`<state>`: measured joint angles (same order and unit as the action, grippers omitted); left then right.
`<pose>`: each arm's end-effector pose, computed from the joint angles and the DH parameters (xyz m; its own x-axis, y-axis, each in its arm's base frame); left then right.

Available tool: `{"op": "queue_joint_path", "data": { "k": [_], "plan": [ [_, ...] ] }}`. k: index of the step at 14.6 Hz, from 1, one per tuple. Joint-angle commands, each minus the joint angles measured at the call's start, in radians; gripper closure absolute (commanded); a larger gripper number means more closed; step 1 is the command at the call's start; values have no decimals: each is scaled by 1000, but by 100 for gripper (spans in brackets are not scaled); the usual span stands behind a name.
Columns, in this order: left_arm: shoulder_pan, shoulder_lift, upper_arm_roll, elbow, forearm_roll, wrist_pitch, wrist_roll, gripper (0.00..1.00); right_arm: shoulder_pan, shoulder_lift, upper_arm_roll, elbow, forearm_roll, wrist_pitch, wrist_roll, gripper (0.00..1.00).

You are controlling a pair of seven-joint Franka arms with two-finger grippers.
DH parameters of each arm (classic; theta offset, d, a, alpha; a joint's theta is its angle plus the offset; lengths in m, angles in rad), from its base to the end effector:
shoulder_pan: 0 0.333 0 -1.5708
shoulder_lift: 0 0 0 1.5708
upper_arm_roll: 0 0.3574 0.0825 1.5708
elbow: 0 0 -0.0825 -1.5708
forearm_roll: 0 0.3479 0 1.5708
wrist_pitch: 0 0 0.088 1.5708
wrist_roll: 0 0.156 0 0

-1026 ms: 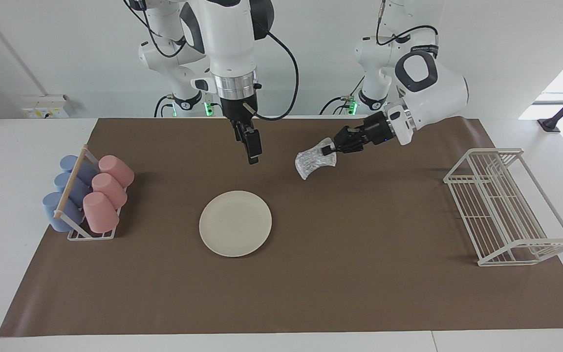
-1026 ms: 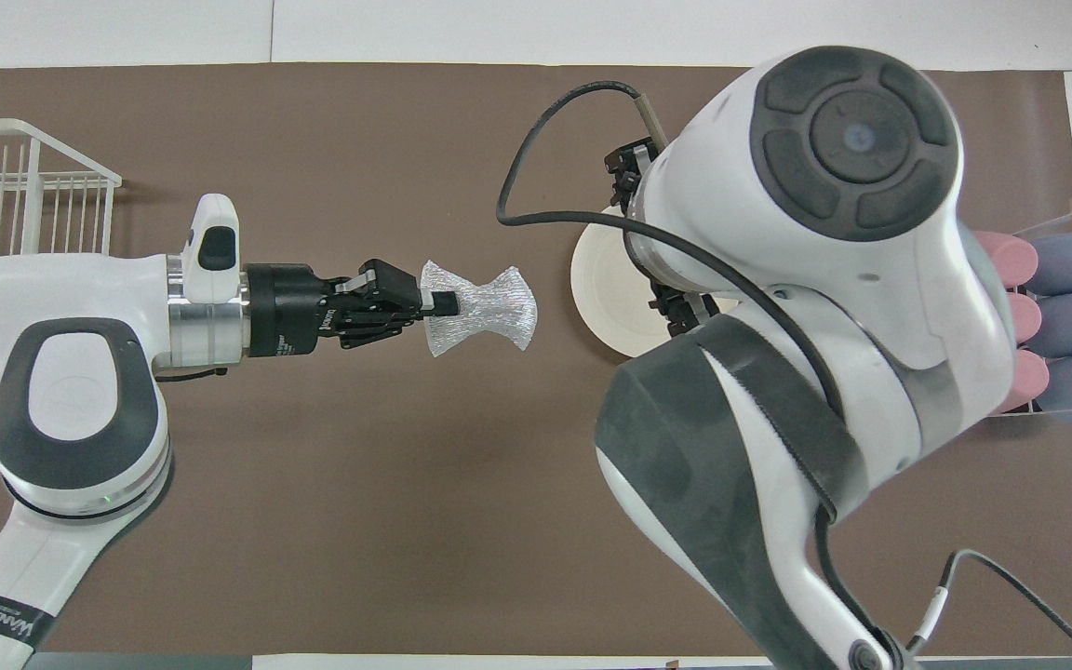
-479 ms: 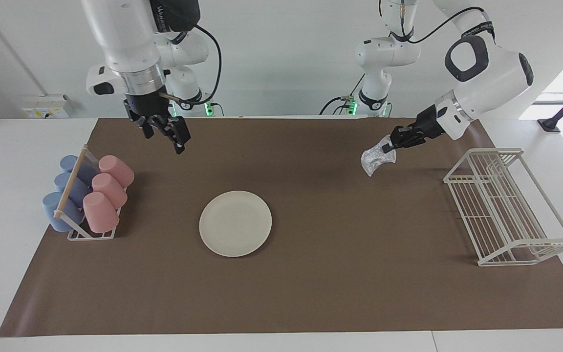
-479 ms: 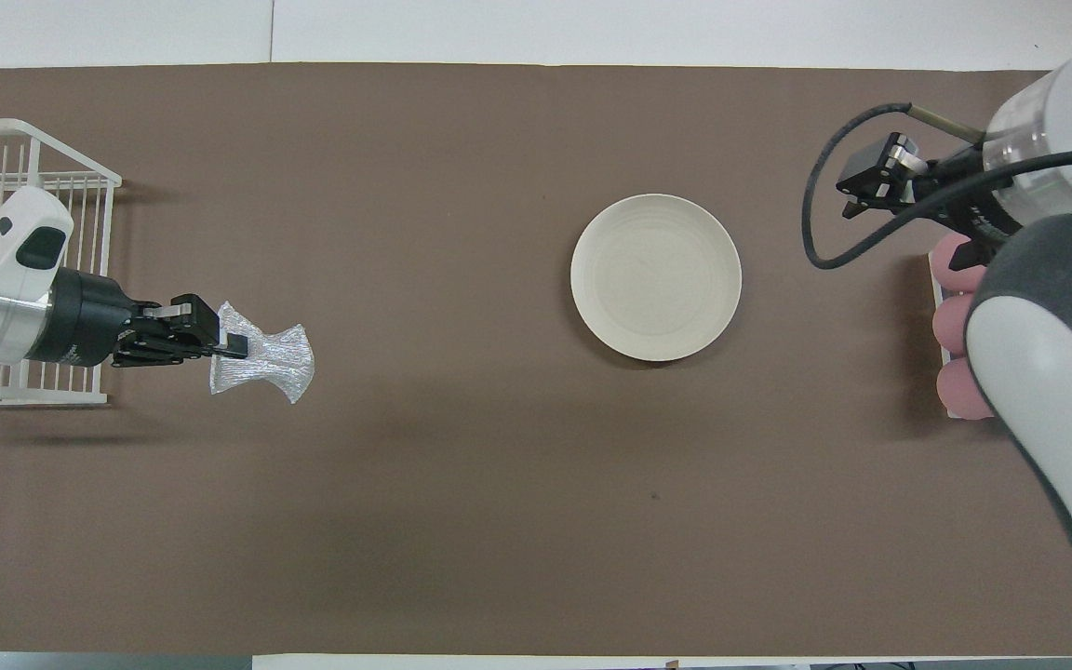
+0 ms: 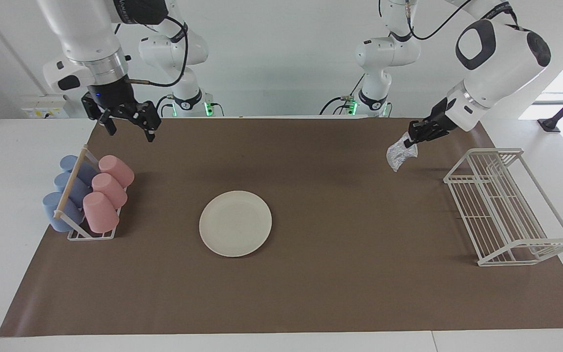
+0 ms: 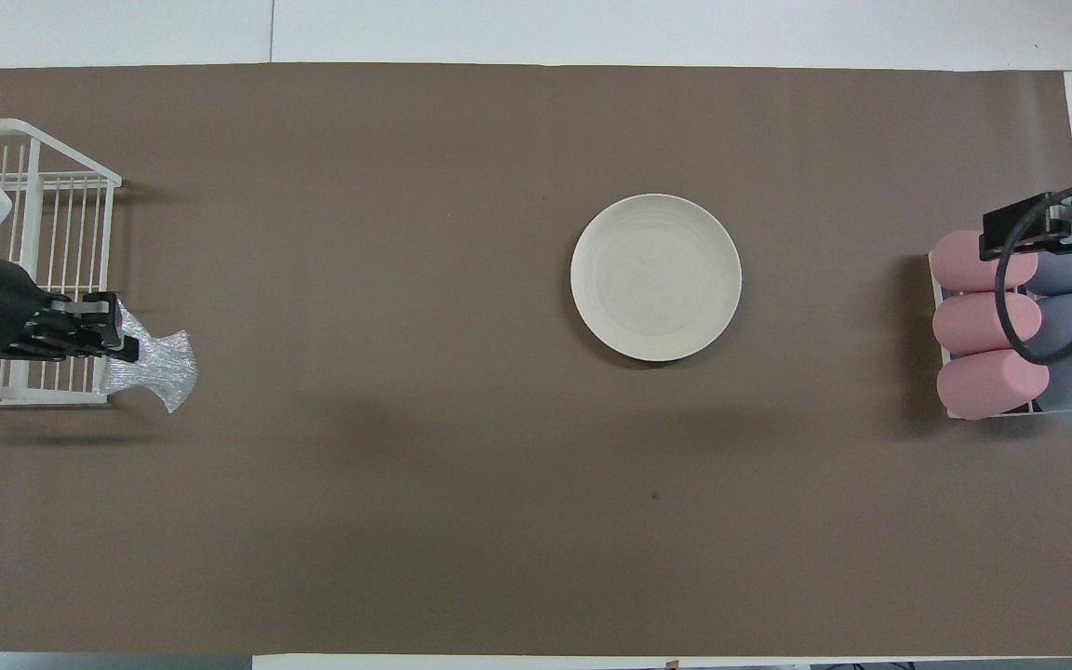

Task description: Wipe plate with sponge

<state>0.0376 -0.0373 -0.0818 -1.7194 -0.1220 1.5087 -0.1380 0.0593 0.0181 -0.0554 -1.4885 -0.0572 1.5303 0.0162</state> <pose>0.4826 -0.0417 0.5688 0.9786 0.0865 -0.1868 0.1053 -0.9901 0.0931 0.5225 -0.0068 0.6399 0.9996 -0.0146 0.0247 -0.0160 -0.9982 0.0577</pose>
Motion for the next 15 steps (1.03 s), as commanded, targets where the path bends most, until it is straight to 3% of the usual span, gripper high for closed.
{"op": "queue_joint_path", "data": {
  "k": [1, 4, 8, 11, 13, 15],
  "plan": [
    [12, 56, -10, 92, 157, -70, -20, 100, -10, -64, 3, -30, 20, -56, -53, 0],
    [-7, 56, -13, 90, 371, -71, -20, 100, -46, -75, -1, -61, 22, -48, -154, 0],
    [-19, 62, -24, 81, 628, -42, -20, 100, -52, -95, -20, -110, 23, -50, -151, 0],
    [-25, 134, -23, 55, 780, 25, -23, 100, -50, -107, -20, -140, 23, -30, -159, 0],
    [-25, 149, -23, -4, 872, 94, -26, 100, -53, -145, -20, -226, 23, 13, -159, 0],
    [-30, 149, -23, -103, 932, 183, -52, 100, -53, -144, -20, -216, 22, 11, -159, 0]
  ]
}}
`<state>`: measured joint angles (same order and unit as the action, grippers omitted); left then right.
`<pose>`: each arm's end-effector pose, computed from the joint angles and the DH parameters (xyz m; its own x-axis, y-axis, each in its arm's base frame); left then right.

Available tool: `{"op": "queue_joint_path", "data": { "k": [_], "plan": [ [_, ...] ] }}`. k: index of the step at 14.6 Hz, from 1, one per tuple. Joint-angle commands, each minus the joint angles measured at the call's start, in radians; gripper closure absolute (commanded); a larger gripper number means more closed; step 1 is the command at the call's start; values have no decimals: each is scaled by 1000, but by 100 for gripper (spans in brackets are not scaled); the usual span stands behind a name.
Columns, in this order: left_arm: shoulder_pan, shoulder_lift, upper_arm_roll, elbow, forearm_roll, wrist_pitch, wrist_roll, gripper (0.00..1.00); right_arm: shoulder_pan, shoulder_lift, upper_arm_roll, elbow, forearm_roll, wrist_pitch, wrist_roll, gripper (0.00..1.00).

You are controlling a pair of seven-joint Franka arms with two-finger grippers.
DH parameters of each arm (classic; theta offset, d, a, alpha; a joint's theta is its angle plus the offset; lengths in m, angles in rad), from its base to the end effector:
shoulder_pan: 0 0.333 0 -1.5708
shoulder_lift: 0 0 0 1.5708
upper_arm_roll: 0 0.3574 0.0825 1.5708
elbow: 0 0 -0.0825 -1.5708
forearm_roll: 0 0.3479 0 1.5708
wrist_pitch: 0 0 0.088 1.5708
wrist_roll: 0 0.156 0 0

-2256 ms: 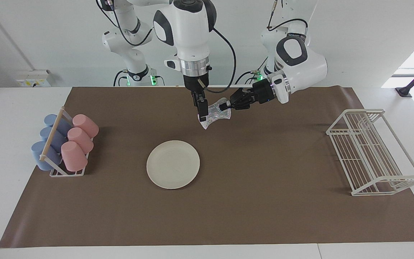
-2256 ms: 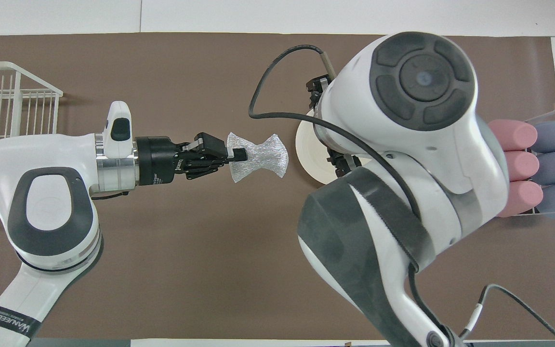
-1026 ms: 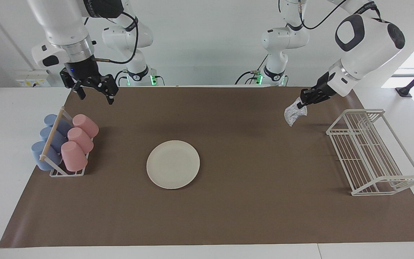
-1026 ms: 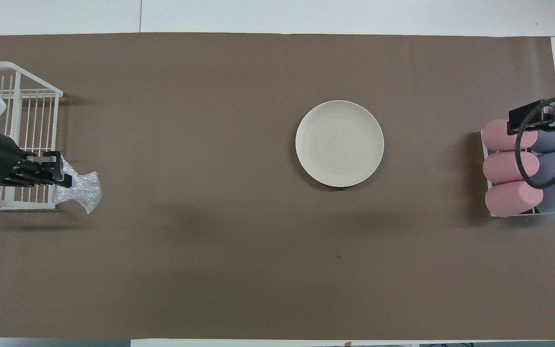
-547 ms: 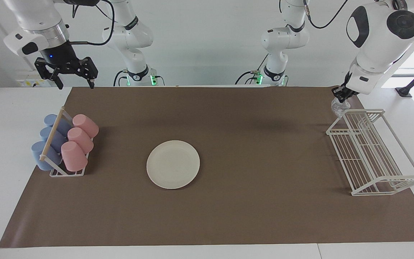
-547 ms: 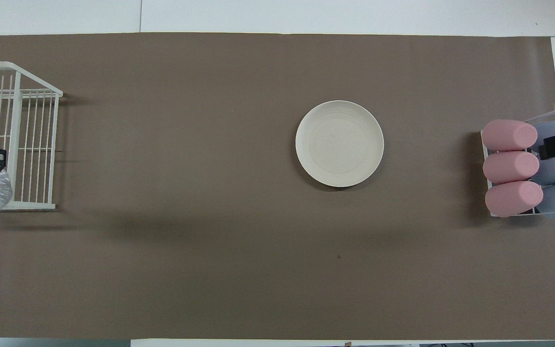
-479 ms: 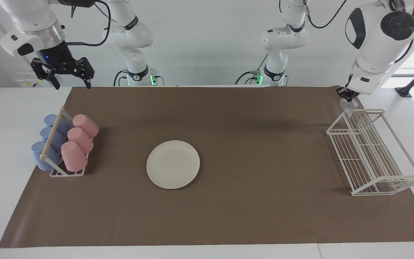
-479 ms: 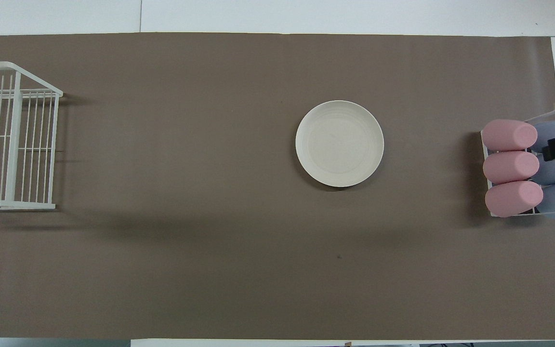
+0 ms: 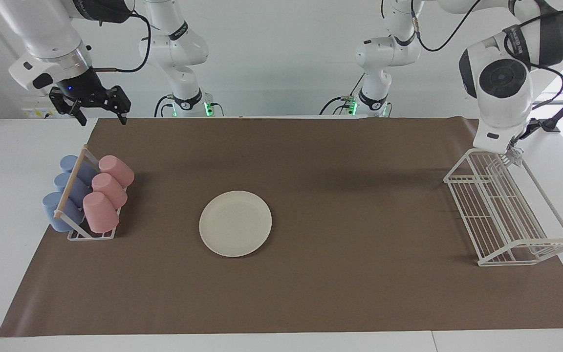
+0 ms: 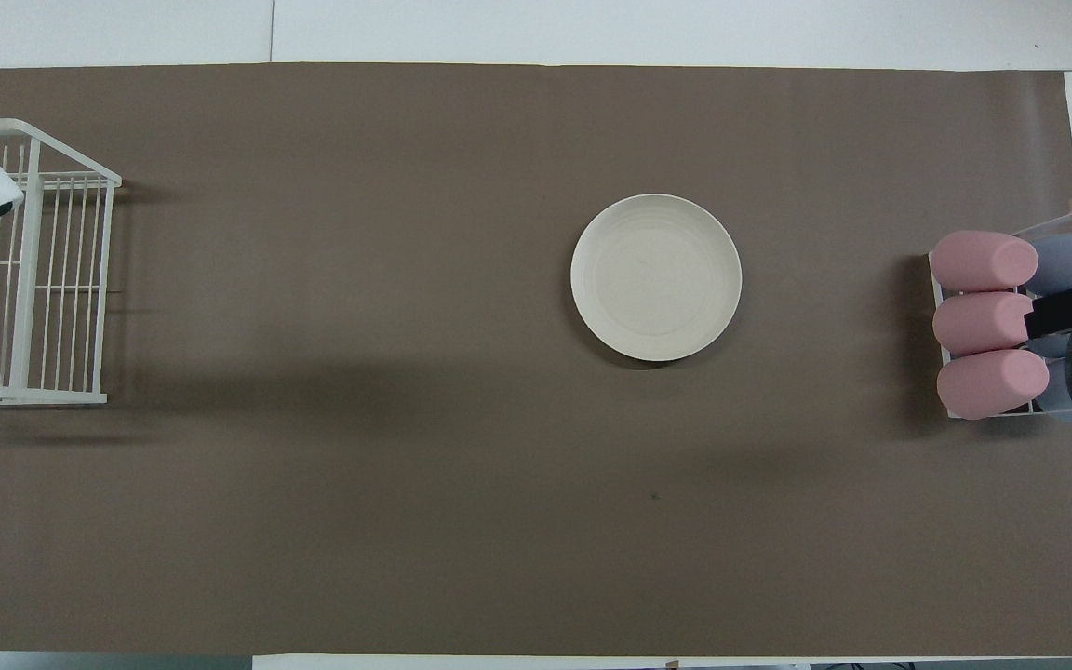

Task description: Wipe plate with sponge

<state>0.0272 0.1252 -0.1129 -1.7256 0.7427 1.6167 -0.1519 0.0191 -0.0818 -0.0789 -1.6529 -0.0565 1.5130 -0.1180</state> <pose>0.5509 0.0589 0.5257 0.9897 -0.0051 -0.1428 -0.1003 -0.7365 -0.6690 0.4783 -0.0394 0.6176 0.9964 0.0555 -0.0637 0.0583 -0.9974 0.0428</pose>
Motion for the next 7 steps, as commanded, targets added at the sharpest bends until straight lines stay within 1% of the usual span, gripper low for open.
{"op": "queue_joint_path", "data": {
  "k": [1, 5, 7],
  "plan": [
    [-23, -9, 9, -106, 82, 94, -55, 100, -14, -44, 4, -53, 21, 27, -25, 0],
    [-27, -15, 9, -175, 121, 166, -58, 100, -1, -47, 13, -53, 21, -20, -19, 0],
    [-27, -25, 7, -212, 121, 195, -60, 100, -4, -47, 13, -53, 21, -28, -18, 0]
  ]
}}
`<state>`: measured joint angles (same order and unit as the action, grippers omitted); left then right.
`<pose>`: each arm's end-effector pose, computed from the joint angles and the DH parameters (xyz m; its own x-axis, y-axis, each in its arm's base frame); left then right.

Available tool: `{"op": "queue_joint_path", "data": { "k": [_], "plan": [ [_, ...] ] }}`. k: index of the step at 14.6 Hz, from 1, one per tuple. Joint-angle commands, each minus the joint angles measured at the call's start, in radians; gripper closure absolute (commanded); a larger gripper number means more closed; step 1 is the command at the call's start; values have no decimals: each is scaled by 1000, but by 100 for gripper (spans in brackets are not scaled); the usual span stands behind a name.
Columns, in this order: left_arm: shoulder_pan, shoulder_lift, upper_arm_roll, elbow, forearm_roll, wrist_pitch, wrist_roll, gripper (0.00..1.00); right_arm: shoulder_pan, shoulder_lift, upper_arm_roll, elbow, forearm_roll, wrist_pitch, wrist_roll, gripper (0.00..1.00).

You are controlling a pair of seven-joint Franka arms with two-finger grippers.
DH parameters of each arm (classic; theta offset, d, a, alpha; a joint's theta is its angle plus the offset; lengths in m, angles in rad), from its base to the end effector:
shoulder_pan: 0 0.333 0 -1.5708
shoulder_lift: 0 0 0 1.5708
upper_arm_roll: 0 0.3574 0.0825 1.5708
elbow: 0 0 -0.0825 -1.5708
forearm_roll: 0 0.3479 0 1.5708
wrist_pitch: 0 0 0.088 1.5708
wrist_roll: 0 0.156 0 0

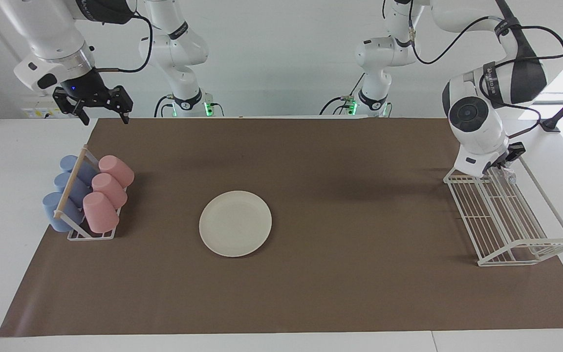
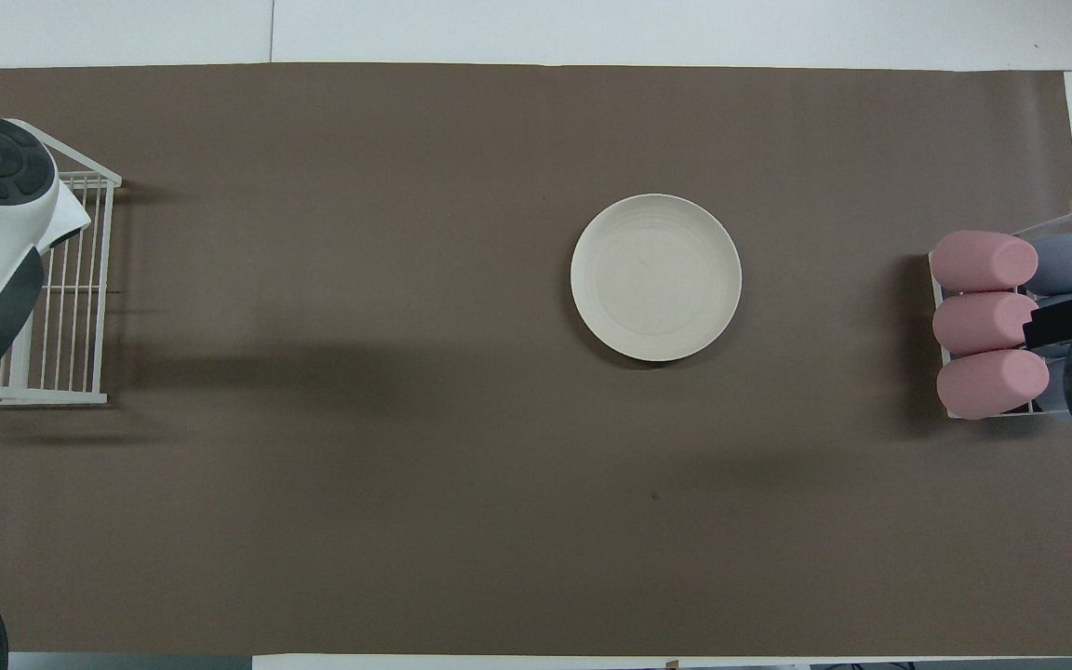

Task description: Wipe plate with sponge

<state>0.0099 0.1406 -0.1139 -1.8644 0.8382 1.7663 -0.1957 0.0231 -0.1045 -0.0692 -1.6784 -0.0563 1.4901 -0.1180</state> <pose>0.5572 0.0463 0.4711 0.9808 -0.1155 -0.1569 -0.1932 -0.6792 -0.7080 0.4666 -0.0325 0.6157 0.9937 0.0683 -0.0890 0.0720 -0.9966 0.0388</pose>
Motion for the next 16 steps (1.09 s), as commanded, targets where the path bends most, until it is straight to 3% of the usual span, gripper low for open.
{"op": "queue_joint_path", "data": {
  "k": [1, 8, 9, 10, 12, 13, 16],
  "plan": [
    [-11, -48, 8, -90, 25, 61, -19, 100, -14, -24, 3, -27, 21, -7, -18, 0],
    [-27, -62, 7, -137, 24, 81, -82, 100, -11, -24, 2, -29, 21, -7, -18, 0],
    [-27, -62, 7, -137, 24, 82, -82, 91, -11, -24, 2, -29, 21, -7, -18, 0],
    [-27, -64, 7, -139, 24, 82, -82, 70, -12, -24, 2, -27, 21, -7, -18, 0],
    [-27, -64, 7, -139, 22, 82, -84, 12, -11, -26, 2, -27, 21, -7, -18, 0],
    [-27, -64, 7, -139, 22, 84, -84, 0, -11, -26, 2, -27, 21, -7, -18, 0],
    [-25, -62, 7, -133, 18, 84, -85, 0, -11, -24, 2, -29, 21, -7, -18, 0]
  ]
}}
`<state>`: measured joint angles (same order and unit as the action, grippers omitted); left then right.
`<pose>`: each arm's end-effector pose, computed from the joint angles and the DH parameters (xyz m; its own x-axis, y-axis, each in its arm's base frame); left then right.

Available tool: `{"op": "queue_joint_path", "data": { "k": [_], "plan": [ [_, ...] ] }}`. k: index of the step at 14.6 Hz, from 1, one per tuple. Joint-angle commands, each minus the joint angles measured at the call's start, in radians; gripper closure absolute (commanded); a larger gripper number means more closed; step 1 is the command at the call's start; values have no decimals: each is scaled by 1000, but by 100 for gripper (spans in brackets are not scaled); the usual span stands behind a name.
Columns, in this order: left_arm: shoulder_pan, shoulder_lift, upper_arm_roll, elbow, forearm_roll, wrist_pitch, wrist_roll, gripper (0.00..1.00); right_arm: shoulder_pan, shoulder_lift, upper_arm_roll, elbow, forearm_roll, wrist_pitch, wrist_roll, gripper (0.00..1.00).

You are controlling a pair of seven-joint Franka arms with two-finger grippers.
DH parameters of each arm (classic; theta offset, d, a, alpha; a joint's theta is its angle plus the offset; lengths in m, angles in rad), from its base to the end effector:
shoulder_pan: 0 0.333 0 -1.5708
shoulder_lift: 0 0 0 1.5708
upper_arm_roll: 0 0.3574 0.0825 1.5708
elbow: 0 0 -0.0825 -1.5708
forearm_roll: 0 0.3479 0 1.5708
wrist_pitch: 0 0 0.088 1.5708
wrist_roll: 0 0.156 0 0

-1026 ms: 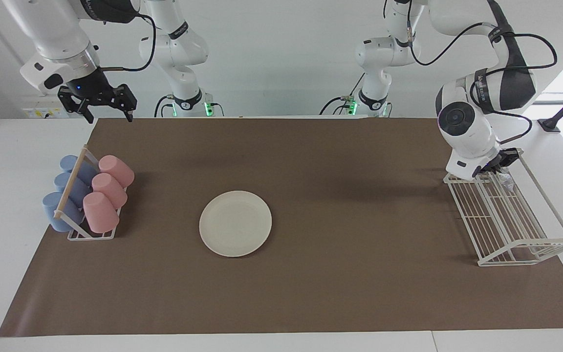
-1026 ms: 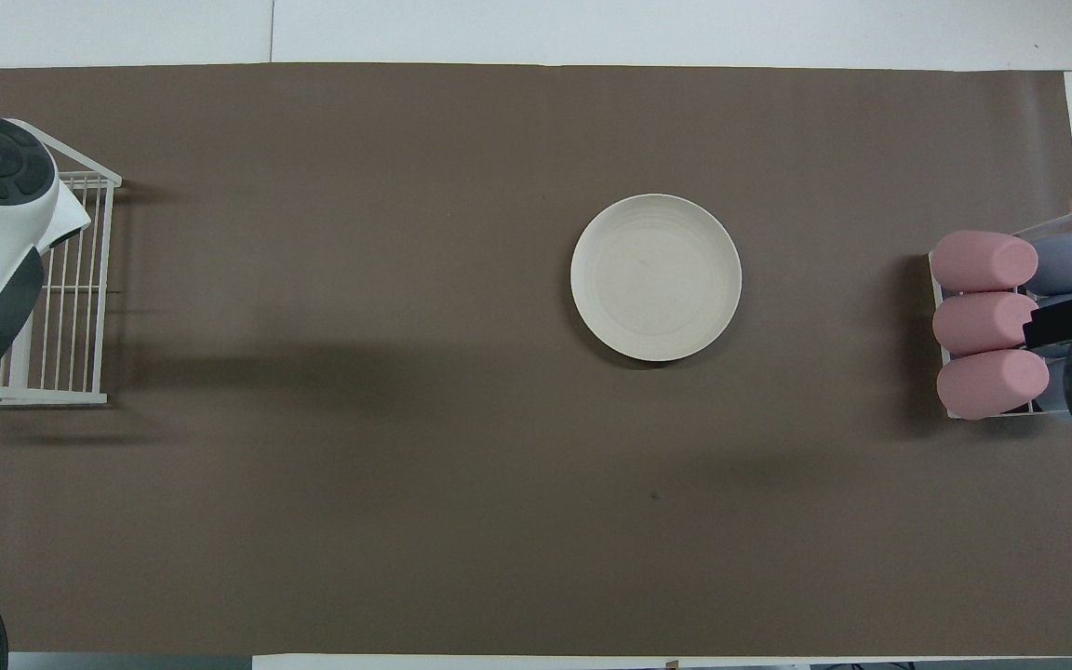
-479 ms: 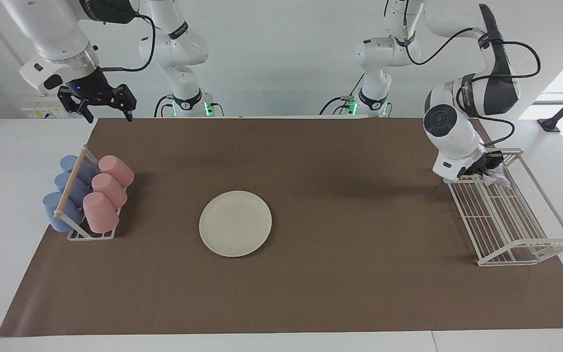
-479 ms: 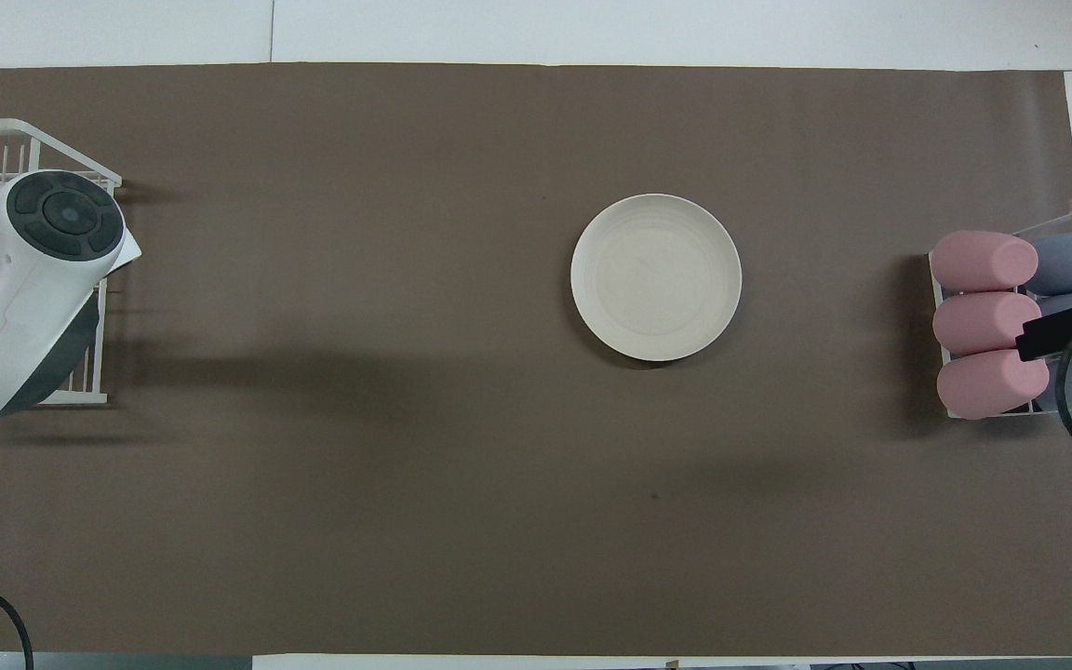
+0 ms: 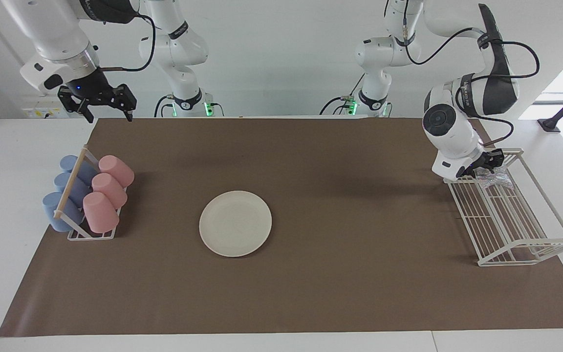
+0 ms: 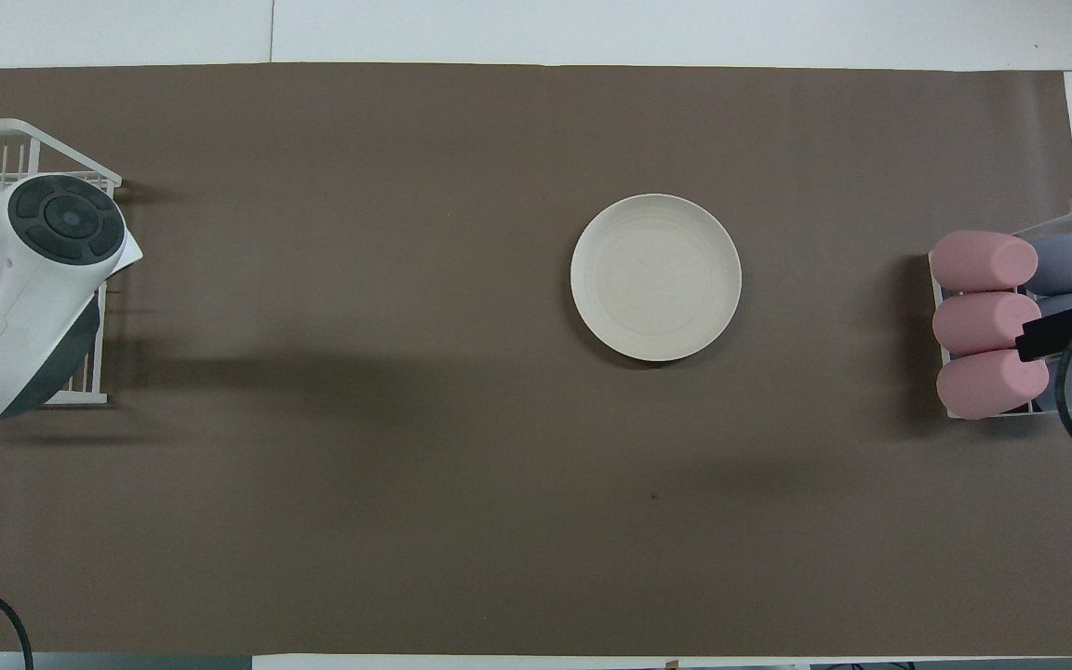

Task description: Wipe plate with sponge

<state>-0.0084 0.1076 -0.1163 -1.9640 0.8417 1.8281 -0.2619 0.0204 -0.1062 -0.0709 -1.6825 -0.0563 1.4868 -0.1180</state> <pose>0.5414 0.0305 0.4490 0.9817 -0.1350 -0.1346 -0.1906 -0.6831 -0.7050 0.4651 -0.0346 0.6145 0.9935 0.0639 -0.0947 0.0677 -0.9970 0.0379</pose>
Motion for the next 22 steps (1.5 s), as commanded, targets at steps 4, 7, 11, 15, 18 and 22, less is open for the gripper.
{"op": "queue_joint_path", "data": {
  "k": [4, 7, 11, 15, 18, 22],
  "plan": [
    [-7, -19, 9, 3, 4, 11, -20, 0, -8, -23, 3, -23, 21, -3, -18, 0],
    [-5, -12, 9, 77, -90, -21, -19, 0, -8, -24, 3, -23, 21, -3, -18, 0],
    [-9, -12, 9, 209, -251, -125, -13, 0, -8, -24, 3, -25, 21, -3, -18, 0],
    [-9, -45, 9, 313, -429, -234, -5, 0, -8, -24, 3, -23, 21, -3, -18, 0],
    [5, -75, 17, 332, -579, -276, -19, 0, -8, -24, 3, -23, 21, -3, -18, 0],
    [8, -103, 20, 330, -674, -299, -20, 0, -8, -24, 3, -25, 21, -3, -18, 0]
  ]
}}
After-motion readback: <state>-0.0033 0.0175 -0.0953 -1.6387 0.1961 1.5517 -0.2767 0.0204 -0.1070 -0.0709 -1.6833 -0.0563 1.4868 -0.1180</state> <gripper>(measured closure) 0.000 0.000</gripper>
